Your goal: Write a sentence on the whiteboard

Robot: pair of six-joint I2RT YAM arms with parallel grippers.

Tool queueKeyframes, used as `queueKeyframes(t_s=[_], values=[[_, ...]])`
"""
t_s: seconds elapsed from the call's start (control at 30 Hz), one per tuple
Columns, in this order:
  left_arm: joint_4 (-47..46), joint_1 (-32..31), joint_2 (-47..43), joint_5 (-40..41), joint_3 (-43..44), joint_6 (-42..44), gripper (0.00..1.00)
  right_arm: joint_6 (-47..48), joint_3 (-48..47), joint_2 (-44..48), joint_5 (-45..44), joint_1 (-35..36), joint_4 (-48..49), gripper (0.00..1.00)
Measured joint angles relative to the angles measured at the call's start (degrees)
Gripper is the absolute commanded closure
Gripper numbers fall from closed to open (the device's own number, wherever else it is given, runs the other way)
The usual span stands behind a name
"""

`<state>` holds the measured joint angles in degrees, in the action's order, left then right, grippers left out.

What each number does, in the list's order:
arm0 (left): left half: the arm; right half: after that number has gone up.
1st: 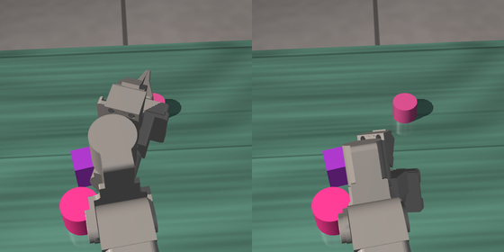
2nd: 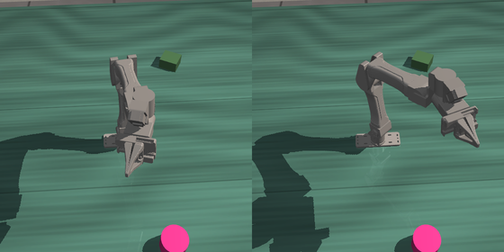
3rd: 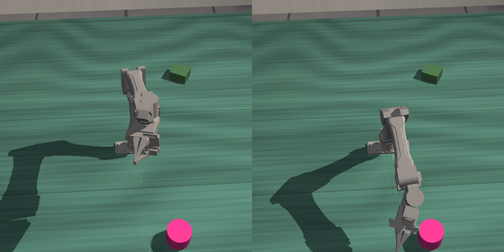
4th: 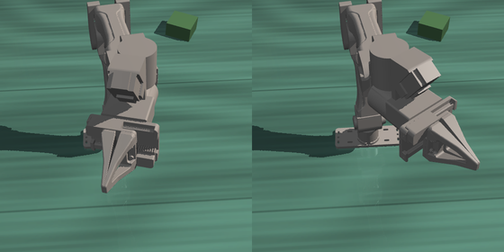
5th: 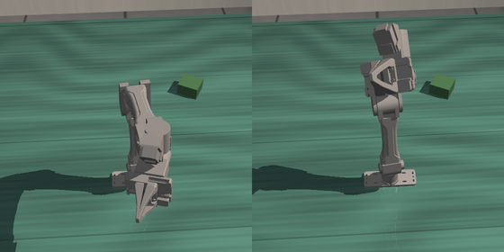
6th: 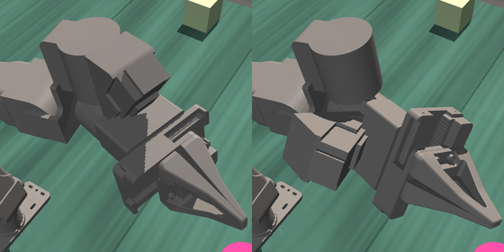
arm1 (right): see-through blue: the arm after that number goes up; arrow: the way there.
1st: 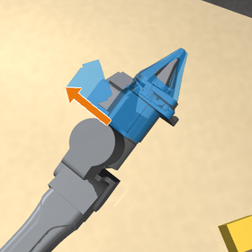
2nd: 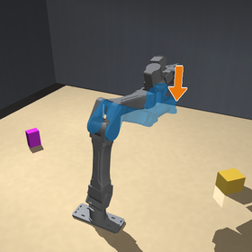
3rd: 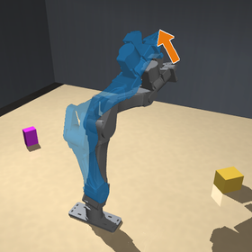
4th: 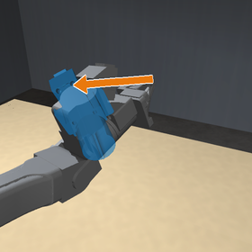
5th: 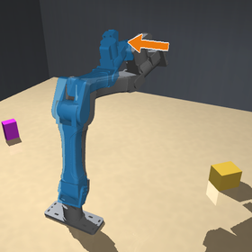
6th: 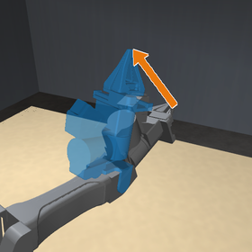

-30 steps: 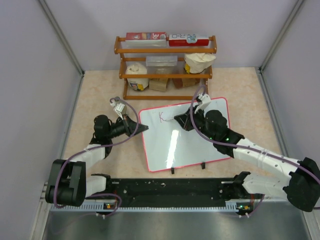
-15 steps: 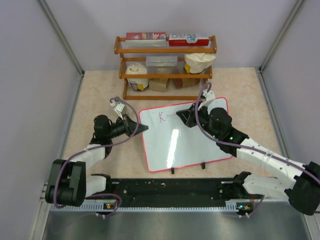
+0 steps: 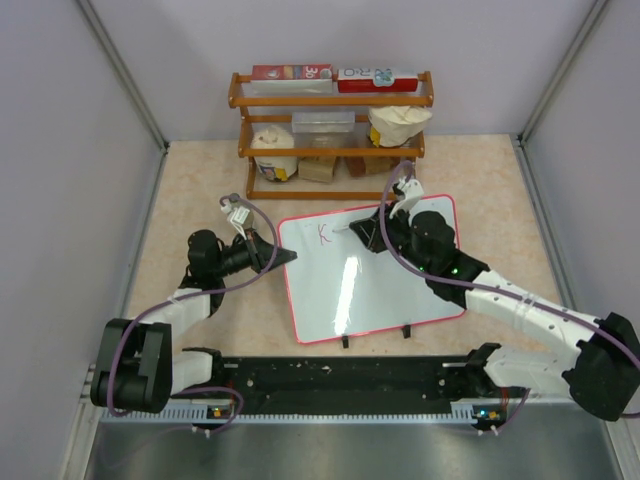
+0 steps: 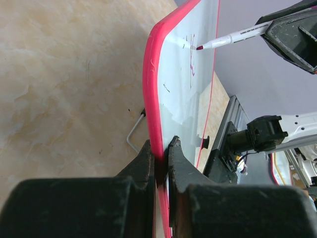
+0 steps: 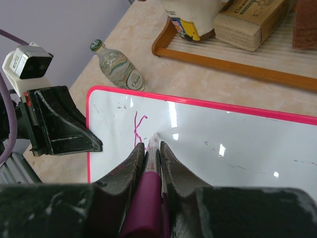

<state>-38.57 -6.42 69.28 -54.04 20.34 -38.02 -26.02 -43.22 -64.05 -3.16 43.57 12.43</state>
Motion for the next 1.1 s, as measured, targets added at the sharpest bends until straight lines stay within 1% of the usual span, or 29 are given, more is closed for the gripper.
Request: queueKeyframes(t_s=[0.53,1.1], values=[[0.09,0.0,0.0,0.11,0.0,0.02,1.0,-0.13,0.63,0.0,0.07,-0.15,0.46,1.0],[0.13,0.0,0.0,0.11,0.0,0.26,1.0,-0.15,4.04,2.58,1.03,-0.15,1.11,1.0]])
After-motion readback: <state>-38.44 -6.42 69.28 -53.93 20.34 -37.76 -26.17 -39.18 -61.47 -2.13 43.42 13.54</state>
